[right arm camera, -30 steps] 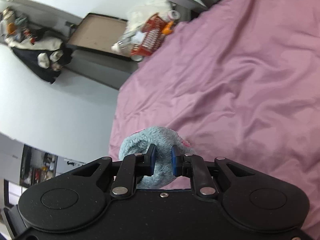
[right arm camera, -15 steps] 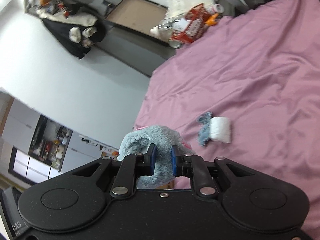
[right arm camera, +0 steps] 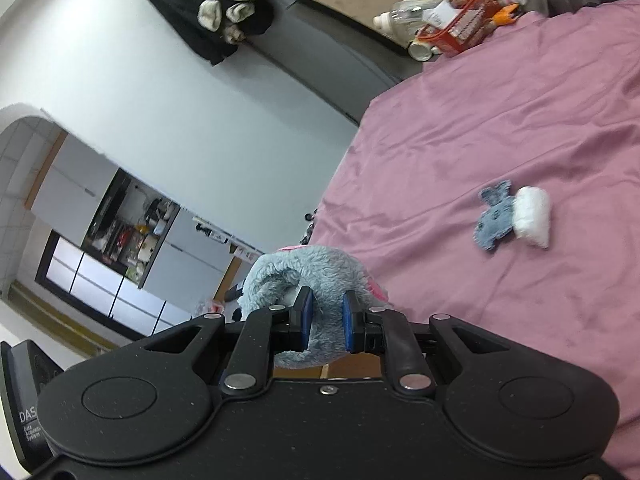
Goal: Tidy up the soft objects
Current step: 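Carry the grey plush over the cardboard box and open both tools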
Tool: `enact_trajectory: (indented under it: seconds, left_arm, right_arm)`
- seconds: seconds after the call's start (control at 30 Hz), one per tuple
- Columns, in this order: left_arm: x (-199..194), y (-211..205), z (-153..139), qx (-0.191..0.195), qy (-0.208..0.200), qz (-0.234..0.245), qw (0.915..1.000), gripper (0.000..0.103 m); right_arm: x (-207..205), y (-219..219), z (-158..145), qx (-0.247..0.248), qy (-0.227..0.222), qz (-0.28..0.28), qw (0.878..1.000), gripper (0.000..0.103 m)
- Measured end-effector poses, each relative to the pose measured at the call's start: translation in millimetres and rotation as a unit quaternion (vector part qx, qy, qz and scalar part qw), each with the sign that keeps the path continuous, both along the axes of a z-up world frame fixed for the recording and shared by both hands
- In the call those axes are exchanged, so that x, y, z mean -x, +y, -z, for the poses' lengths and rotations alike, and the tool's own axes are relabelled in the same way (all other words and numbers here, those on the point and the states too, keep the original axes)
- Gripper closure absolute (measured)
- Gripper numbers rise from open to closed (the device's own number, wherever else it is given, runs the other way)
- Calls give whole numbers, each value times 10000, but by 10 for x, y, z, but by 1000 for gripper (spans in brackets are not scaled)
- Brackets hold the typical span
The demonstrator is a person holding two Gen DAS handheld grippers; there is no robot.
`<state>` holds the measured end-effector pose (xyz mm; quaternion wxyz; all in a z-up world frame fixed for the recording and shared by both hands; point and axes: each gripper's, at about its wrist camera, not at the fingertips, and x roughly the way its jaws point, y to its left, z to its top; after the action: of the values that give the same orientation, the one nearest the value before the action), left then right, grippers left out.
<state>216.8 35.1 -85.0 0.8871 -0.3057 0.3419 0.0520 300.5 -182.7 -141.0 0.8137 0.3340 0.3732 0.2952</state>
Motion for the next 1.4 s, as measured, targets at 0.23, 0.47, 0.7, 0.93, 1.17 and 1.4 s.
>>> enact_trajectory:
  seconds: [0.23, 0.47, 0.7, 0.93, 1.17, 1.4]
  left_arm:
    - [131, 280, 44, 83, 14, -150, 9999, 80]
    - [223, 564, 125, 179, 63, -325, 9993, 80]
    - [281, 817, 256, 340, 157, -499, 9981, 80]
    - [247, 987, 331, 330, 304, -528, 9976, 80]
    - [170, 1051, 261, -51, 584, -691, 9959, 75]
    - [136, 1030, 105, -225, 773, -756, 9939, 54]
  right_arm:
    - [46, 285, 33, 67, -115, -232, 9996, 87]
    - [83, 578, 64, 258, -181, -386, 9988, 87]
    - [95, 855, 97, 541, -225, -457, 9972, 87]
    - [37, 1018, 124, 657, -207, -517, 9963, 87]
    - [-12, 1067, 90, 525, -73, -687, 9962, 73]
    - [17, 706, -42, 306, 77, -405, 9987, 40]
